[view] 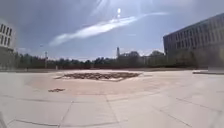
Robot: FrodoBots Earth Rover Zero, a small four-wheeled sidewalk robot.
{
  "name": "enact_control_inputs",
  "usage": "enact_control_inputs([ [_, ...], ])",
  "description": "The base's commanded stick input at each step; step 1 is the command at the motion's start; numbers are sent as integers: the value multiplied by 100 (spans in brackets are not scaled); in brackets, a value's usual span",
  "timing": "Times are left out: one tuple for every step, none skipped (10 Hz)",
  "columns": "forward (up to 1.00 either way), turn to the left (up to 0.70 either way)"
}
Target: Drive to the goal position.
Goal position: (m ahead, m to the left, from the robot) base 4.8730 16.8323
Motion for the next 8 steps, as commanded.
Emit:
enact_control_inputs([
  [70, -1],
  [70, -1],
  [70, -1],
  [70, -1],
  [70, 34],
  [70, 34],
  [70, 34],
  [70, 34],
])
